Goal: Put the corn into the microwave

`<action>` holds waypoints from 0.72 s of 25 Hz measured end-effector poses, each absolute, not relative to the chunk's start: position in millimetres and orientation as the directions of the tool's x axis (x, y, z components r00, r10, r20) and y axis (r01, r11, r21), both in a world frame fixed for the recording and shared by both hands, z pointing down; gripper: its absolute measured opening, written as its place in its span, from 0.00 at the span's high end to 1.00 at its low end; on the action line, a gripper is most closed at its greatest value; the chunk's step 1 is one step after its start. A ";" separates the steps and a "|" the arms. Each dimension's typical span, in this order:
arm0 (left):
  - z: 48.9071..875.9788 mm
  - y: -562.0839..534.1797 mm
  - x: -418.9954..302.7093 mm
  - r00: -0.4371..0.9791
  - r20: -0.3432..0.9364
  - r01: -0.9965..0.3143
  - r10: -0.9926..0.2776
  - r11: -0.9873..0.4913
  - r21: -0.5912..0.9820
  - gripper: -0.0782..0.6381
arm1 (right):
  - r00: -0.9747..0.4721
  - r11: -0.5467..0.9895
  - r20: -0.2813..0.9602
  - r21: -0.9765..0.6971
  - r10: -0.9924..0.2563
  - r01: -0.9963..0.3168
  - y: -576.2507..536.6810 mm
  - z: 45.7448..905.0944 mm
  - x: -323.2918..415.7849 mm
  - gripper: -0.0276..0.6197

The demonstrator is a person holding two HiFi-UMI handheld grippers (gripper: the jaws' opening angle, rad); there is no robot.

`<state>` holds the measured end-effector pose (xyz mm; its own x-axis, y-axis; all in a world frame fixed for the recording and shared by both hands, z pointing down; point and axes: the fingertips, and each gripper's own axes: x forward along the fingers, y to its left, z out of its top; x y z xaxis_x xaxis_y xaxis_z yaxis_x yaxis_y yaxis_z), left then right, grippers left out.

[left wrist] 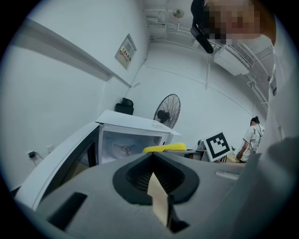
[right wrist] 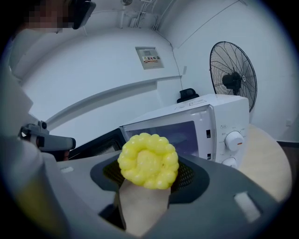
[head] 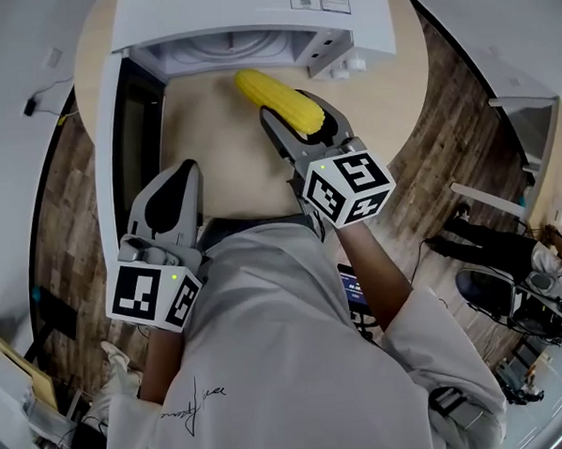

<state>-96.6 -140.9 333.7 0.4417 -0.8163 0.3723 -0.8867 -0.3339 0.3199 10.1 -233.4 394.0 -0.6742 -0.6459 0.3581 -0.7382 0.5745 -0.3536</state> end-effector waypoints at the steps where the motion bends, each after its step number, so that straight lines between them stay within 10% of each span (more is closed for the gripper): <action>1: 334.2 -140.9 -97.8 0.440 0.374 -0.888 -0.816 -0.331 0.319 0.90 | -0.675 0.575 0.361 -0.354 -0.643 -0.737 -234.8 396.2 8.9 0.56; 18: 342.3 -140.0 -112.3 0.420 0.400 -0.898 -0.815 -0.309 0.314 0.90 | -0.649 0.554 0.393 -0.339 -0.651 -0.761 -266.2 427.6 1.8 0.56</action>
